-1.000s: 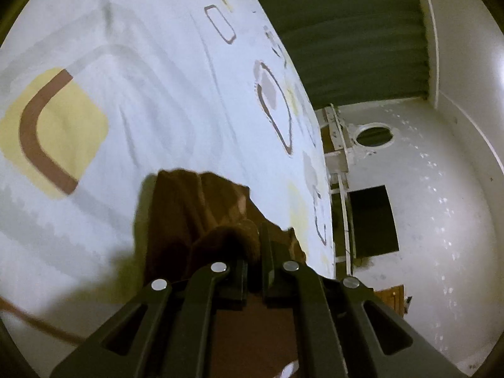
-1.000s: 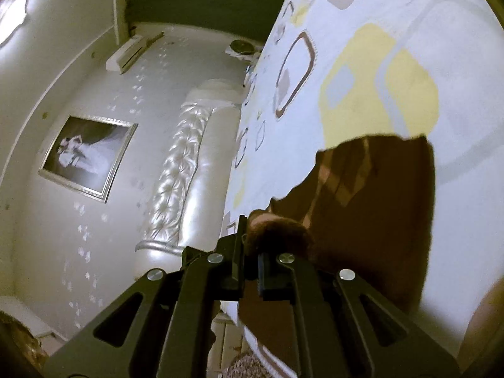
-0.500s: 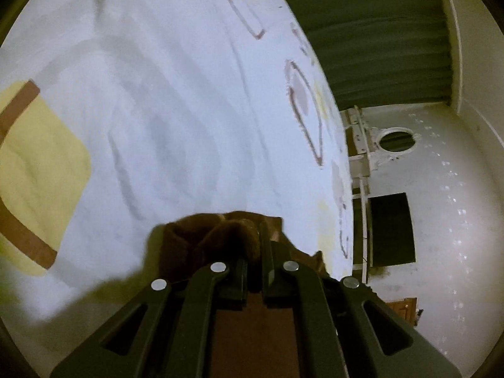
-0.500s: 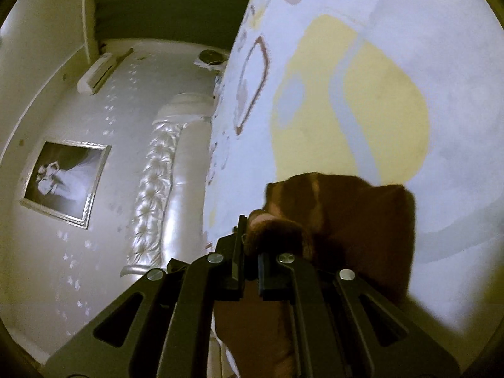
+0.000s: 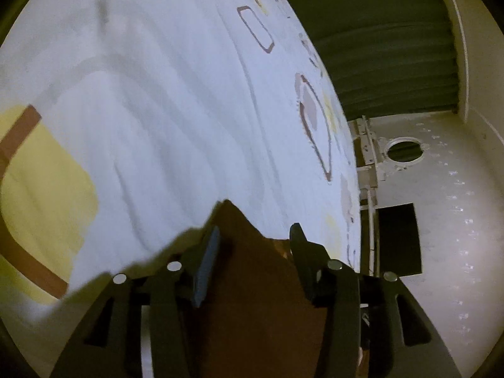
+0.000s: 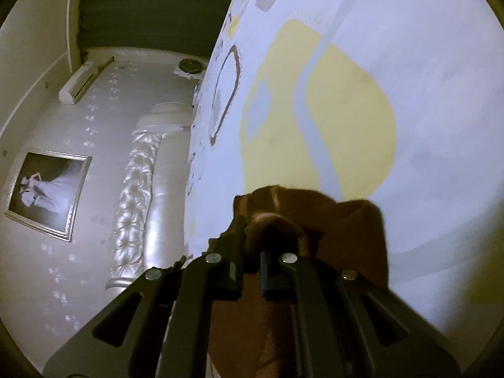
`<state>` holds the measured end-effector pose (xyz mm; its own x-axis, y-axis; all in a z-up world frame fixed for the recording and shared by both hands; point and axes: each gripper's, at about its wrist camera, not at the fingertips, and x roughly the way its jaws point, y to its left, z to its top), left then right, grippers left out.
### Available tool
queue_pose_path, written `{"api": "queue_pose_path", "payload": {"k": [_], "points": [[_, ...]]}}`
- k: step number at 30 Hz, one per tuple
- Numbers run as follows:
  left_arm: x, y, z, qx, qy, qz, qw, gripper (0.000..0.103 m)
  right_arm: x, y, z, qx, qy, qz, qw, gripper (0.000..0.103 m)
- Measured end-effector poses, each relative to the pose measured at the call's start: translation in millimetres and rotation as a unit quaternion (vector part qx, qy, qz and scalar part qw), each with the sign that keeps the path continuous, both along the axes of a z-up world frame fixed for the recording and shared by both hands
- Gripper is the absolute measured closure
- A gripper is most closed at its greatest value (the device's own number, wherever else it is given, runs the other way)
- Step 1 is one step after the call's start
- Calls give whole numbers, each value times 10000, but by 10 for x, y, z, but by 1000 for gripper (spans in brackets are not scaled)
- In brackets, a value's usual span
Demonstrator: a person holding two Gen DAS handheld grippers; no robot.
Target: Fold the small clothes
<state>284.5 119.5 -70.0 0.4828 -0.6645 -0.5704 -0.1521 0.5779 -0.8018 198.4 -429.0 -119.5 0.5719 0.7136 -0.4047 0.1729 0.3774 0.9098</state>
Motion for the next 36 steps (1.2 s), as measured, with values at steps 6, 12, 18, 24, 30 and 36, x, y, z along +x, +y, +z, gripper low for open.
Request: {"api": "queue_pose_path", "payload": {"k": [6, 12, 18, 24, 30, 36], "points": [[-286, 107, 47, 86, 23, -161, 9998, 51, -120, -148, 206, -477, -182, -405, 9979, 68], [-938, 210, 22, 148, 1, -391, 9991, 41, -471, -266, 478, -713, -360, -441, 9958, 54], [-1550, 245, -43, 181, 3, -643, 9978, 39, -1310, -167, 455, -864, -67, -110, 9962, 44], [-1803, 146, -79, -81, 76, -890, 9960, 32, -1795, -4, 251, -333, 191, 282, 9989, 40], [-1743, 63, -122, -538, 246, -716, 9957, 27, -1767, 165, 213, -184, 62, 328, 9993, 41], [-1677, -105, -229, -427, 686, -729, 9941, 88, -1705, 273, 139, -414, 354, 453, 9975, 95]]}}
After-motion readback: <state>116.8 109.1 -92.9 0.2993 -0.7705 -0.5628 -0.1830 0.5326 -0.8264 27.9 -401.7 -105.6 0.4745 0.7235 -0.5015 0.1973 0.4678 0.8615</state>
